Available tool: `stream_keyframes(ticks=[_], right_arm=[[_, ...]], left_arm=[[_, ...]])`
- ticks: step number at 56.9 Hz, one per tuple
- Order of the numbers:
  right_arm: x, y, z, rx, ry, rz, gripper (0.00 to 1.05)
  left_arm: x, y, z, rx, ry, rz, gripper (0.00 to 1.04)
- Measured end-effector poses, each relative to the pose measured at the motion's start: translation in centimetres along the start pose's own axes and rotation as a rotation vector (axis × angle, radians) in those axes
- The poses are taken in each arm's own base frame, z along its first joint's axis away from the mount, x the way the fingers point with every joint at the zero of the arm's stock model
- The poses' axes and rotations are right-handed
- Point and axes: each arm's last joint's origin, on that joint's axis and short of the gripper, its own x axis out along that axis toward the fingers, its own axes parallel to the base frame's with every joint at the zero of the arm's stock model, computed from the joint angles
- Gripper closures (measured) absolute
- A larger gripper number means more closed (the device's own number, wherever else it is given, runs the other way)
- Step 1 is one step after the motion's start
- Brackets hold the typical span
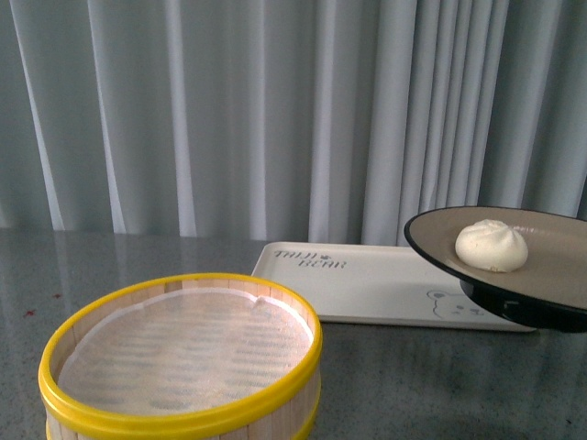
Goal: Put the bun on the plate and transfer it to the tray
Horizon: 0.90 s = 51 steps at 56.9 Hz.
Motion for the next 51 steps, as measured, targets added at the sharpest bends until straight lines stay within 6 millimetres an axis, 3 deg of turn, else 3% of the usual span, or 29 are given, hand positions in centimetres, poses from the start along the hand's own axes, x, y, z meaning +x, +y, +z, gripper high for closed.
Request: stream_keyframes(ticks=[21, 51], right_arm=[[5.2, -4.5, -3.0, -0.04, -0.019, 0.075, 1.02], [12.0, -5.3, -4.8, -0.054, -0.025, 0.141, 1.02]], left_arm=[[0.0, 0.0, 0.0, 0.0, 0.0, 0.0, 0.07], [0.0, 0.0, 0.0, 0.0, 0.0, 0.0, 0.07]])
